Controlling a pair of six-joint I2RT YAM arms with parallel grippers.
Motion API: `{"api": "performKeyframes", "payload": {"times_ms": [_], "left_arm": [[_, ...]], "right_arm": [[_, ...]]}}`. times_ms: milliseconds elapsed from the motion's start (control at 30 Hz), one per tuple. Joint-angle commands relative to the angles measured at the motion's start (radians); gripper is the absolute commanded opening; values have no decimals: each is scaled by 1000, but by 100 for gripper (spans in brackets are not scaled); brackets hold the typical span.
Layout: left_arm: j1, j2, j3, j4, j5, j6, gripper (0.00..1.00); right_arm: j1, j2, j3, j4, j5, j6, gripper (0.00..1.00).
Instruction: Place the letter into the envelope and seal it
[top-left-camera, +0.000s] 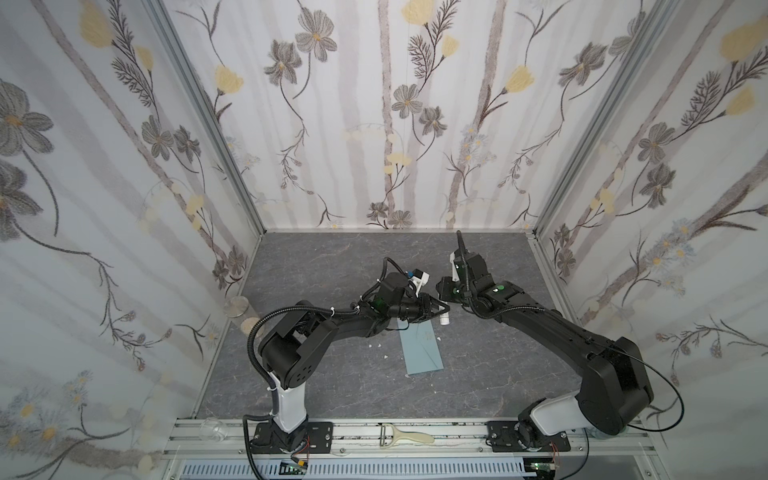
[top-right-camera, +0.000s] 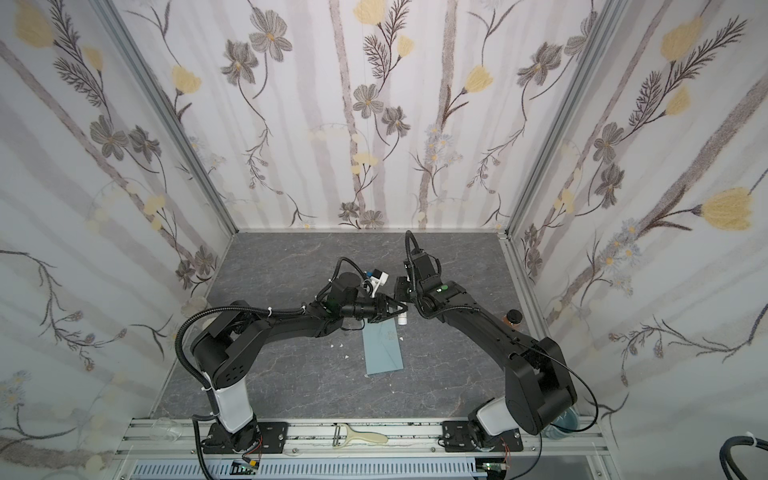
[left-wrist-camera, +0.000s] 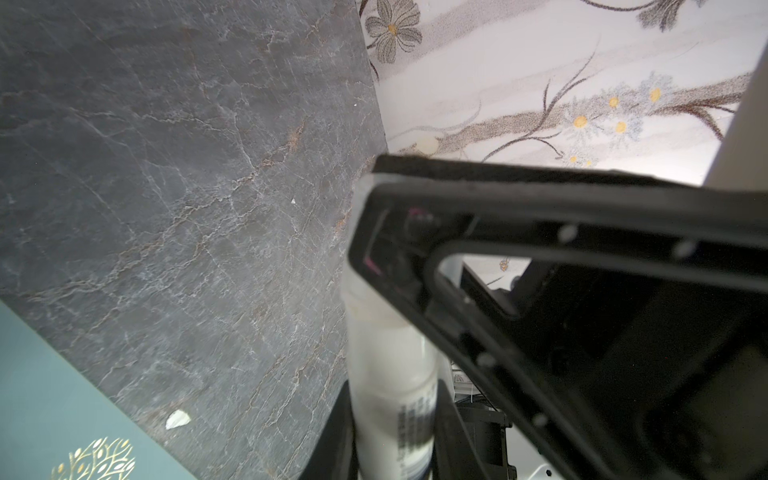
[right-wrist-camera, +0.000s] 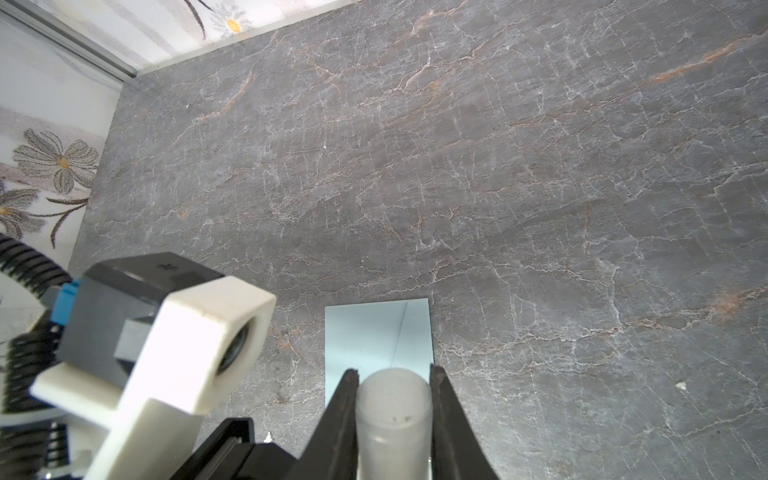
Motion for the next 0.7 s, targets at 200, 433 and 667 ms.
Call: {"api": "performKeyframes", "payload": {"times_ms": [200, 433, 667], "left_arm": [[4, 7, 15, 42, 8, -1, 0], [4, 10, 23, 43, 12, -1, 0], [5, 13, 24, 43, 12, -1, 0]], "right_arm": [[1, -18, -9, 26, -13, 17, 25], [1, -19, -16, 31, -20, 20, 25], [2, -19, -15, 34, -25, 23, 25]]}}
